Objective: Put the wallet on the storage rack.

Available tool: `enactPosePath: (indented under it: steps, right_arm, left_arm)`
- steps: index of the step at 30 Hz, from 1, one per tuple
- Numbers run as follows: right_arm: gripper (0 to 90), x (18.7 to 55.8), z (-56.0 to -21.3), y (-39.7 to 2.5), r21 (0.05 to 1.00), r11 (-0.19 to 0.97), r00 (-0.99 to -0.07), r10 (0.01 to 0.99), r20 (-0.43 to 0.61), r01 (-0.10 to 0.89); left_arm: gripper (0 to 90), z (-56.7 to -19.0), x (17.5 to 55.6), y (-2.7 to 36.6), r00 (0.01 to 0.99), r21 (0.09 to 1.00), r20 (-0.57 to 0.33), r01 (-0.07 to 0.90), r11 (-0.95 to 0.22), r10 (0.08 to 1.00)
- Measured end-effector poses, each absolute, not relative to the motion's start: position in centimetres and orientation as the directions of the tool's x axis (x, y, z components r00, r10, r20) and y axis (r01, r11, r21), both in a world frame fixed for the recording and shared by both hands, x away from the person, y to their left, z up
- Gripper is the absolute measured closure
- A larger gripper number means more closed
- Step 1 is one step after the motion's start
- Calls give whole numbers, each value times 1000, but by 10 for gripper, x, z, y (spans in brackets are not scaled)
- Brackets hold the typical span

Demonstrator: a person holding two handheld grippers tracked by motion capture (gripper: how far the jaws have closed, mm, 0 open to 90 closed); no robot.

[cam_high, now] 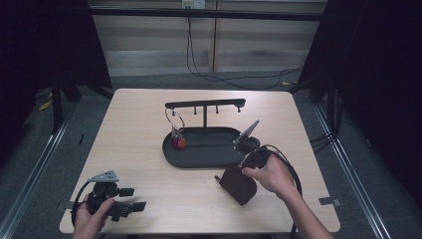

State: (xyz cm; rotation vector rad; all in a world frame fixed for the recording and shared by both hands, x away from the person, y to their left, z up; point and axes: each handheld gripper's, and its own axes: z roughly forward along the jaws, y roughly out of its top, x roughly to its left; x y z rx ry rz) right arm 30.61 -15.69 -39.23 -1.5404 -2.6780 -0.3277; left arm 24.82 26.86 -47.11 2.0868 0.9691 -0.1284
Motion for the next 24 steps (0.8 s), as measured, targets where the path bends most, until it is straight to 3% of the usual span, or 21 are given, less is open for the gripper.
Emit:
enactPosePath:
  steps: [12, 24]
  right_arm:
    - [823, 303, -380, -172, 129, 469, -482, 870, 104, 874]
    - [822, 305, -354, -182, 169, 440, -458, 885, 83, 882]
  left_arm:
    - [184, -473, 249, 267, 696, 625, -400, 683, -378, 596]
    - [184, -472, 249, 269, 694, 630, -403, 683, -369, 596]
